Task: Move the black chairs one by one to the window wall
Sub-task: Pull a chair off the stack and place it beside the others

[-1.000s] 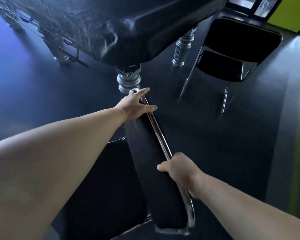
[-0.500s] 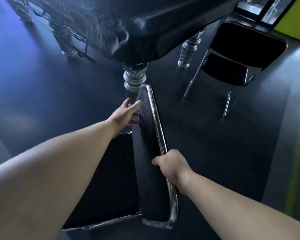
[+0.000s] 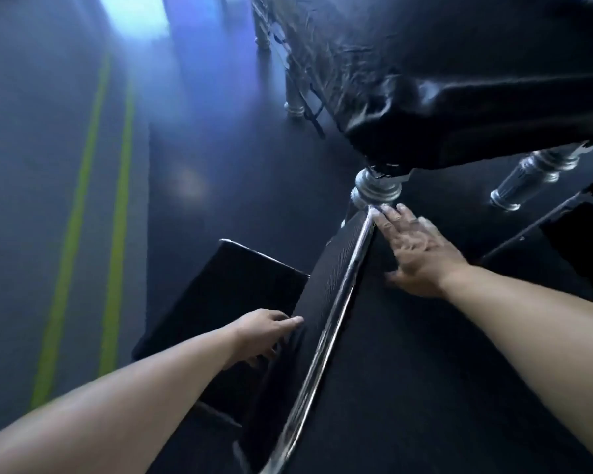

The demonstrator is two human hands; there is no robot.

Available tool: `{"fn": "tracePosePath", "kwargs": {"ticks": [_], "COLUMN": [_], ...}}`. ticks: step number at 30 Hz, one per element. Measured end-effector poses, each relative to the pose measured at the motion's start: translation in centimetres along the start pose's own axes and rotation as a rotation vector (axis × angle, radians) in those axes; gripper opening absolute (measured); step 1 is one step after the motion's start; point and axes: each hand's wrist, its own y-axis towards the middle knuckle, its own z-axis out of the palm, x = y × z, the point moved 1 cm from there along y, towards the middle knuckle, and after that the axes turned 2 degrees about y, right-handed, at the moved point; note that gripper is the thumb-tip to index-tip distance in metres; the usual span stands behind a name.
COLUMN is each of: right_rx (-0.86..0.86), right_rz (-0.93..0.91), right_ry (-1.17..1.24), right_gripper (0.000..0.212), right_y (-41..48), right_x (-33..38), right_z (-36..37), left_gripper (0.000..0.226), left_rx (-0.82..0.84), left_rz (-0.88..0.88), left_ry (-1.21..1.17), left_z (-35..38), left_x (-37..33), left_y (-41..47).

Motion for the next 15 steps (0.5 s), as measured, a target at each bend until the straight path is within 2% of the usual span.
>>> {"fn": "tracePosePath", "kwargs": {"ticks": [2, 5, 7, 9, 15], "right_rx": [-0.019, -0.03, 0.056, 0.1, 0.044], "right_rz": [-0.243, -0.584, -0.616, -0.605, -0.651], "right_ry": [-0.14, -0.377, -0.427, -0.456, -0.455], "right_gripper": [0.106, 0.079, 0.067, 0.066, 0.049], "right_y": [2.3, 5.3, 6.3, 6.8, 6.7], "right_x": [-0.7, 1.4, 3.0, 4.1, 4.0], "right_z": [-1.2, -2.3, -2.5, -2.3, -2.2], "left_gripper": [0.048, 0.061, 0.061, 0.062, 0.06], "left_rx": [-0.076, -0.237, -0.284, -0.336, -0.432], "left_rz": [-0.049, -0.095, -0.097, -0.109, -0.148], "left_ry": [-0.063, -0.122, -0.109, -0.127, -0.151], "left_z": [1.3, 2.9, 3.5, 4.1, 5.6], "left_x": [0.2, 0.0, -0.6, -1.1, -2.4], "left_y": [-1.2, -2.5, -3.7, -4.9, -6.5]}}
